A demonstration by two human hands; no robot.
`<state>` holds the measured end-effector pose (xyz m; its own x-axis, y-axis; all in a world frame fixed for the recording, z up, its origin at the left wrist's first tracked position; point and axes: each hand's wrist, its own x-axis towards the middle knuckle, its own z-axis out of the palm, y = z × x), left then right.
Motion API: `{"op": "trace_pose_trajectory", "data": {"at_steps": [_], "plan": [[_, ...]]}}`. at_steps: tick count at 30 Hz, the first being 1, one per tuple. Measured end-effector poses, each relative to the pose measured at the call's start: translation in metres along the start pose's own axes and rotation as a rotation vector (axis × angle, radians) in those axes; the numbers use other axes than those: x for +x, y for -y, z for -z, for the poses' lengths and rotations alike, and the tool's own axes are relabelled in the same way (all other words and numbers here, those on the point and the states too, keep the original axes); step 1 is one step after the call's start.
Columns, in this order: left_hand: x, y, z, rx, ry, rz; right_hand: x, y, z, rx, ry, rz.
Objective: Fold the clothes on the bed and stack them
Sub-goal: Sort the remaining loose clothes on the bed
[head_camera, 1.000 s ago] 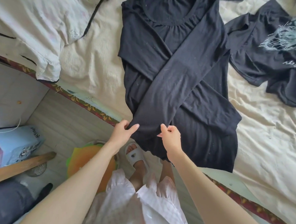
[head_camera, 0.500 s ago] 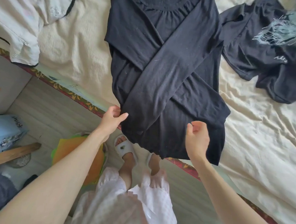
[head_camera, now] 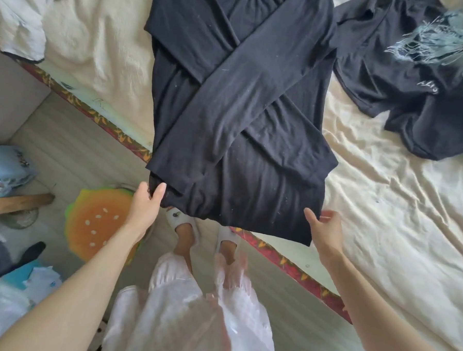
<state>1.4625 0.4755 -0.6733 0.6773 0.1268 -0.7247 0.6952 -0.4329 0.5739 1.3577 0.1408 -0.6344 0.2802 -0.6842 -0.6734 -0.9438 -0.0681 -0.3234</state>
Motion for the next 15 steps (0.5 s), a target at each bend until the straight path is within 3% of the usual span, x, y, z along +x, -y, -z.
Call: {"op": "trace_pose_trajectory", "data": {"at_steps": [3,6,9,15], "plan": [[-0.020,0.003,-0.010,-0.047,0.115,-0.014,0.001,-0.008,0.001,0.003,0.139,-0.002],[-0.033,0.009,-0.010,0.144,0.167,-0.009,0.002,-0.015,0.006,0.041,0.232,0.002],[-0.046,0.015,0.004,0.131,0.046,-0.013,0.002,-0.022,0.013,0.230,0.300,-0.015],[-0.072,0.017,0.017,-0.131,-0.142,0.033,-0.002,-0.036,0.029,0.206,0.341,-0.044]]}}
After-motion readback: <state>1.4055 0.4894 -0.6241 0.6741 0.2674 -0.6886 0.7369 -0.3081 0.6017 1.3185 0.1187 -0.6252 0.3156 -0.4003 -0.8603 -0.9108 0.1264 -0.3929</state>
